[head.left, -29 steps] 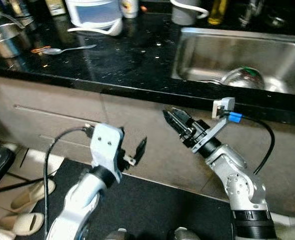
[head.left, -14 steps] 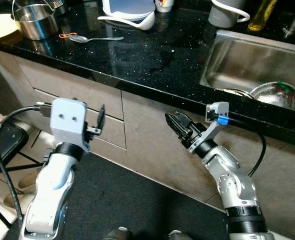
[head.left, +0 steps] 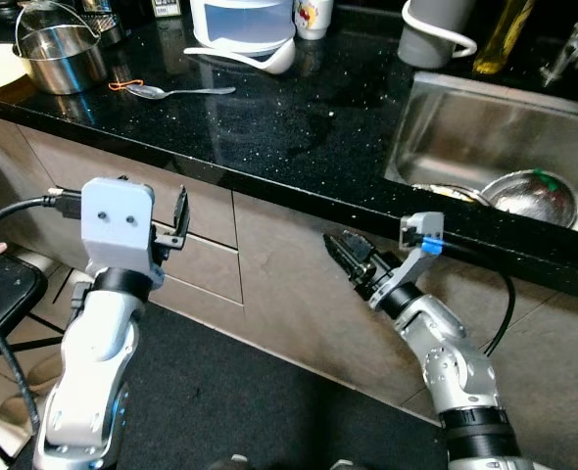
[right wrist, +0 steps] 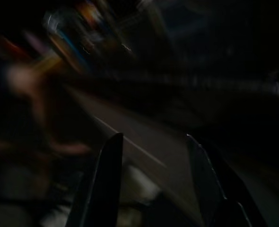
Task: Kitchen organization
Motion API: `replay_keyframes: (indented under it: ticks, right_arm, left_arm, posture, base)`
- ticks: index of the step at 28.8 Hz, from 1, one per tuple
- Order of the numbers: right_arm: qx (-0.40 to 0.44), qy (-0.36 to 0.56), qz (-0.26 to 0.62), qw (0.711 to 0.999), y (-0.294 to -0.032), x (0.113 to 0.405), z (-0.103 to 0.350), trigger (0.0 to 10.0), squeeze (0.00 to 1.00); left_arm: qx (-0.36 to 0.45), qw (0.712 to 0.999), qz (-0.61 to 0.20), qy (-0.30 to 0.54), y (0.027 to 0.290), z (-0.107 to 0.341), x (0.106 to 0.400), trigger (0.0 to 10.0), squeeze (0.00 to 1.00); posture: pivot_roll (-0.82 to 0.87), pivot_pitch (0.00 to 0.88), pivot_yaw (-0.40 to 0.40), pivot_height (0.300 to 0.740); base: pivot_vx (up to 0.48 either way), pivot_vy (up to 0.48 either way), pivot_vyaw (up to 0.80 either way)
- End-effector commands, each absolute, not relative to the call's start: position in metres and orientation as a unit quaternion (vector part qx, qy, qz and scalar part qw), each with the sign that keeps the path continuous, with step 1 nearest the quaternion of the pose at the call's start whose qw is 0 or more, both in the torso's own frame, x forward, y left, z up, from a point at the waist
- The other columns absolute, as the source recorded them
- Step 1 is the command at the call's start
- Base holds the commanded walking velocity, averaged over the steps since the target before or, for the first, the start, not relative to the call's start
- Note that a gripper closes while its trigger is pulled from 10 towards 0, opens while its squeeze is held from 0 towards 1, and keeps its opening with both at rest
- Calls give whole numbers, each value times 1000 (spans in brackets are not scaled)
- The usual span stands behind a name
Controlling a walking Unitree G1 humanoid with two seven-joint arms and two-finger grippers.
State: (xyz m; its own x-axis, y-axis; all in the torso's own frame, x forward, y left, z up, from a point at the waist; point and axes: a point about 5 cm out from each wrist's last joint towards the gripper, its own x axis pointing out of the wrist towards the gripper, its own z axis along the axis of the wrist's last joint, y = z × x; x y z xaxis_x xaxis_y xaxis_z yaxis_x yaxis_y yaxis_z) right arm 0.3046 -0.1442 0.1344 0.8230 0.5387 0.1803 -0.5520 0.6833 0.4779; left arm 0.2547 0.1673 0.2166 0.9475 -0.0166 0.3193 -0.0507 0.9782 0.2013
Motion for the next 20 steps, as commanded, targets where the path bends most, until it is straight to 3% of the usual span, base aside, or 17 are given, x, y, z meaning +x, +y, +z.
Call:
replay_keyframes:
  ticks: [1, 2, 5, 7, 14, 20]
  right_arm:
    - [369, -68, 356, 856, -149, 296, 159, 10000, 0]
    - [412, -120, 470, 771, -150, 272, 187, 10000, 0]
    - [406, -140, 561, 708, -150, 250, 202, 10000, 0]
    - [395, -142, 600, 681, -150, 239, 207, 10000, 0]
    - [384, -149, 616, 671, -145, 238, 214, 10000, 0]
    - [353, -123, 622, 688, -128, 239, 217, 10000, 0]
  left_arm:
    - [111, 980, 11, -163, 168, 218, 254, 10000, 0]
    - [110, 981, 7, -162, 166, 218, 255, 10000, 0]
    - [109, 981, 2, -161, 165, 217, 256, 10000, 0]
    - [108, 981, 0, -161, 164, 217, 256, 10000, 0]
    - [107, 981, -2, -160, 163, 217, 257, 10000, 0]
    - [107, 981, -4, -159, 163, 217, 256, 10000, 0]
  posture:
    - [64, 69, -45, 740]
    - [61, 68, -44, 740]
    - [56, 69, -41, 740]
    - [56, 71, -41, 740]
    - [59, 73, -42, 740]
    - [59, 76, -37, 740]
  base:
    - [285, 0, 0]
    - [281, 0, 0]
    - [284, 0, 0]
    - [283, 0, 0]
    - [283, 0, 0]
    - [281, 0, 0]
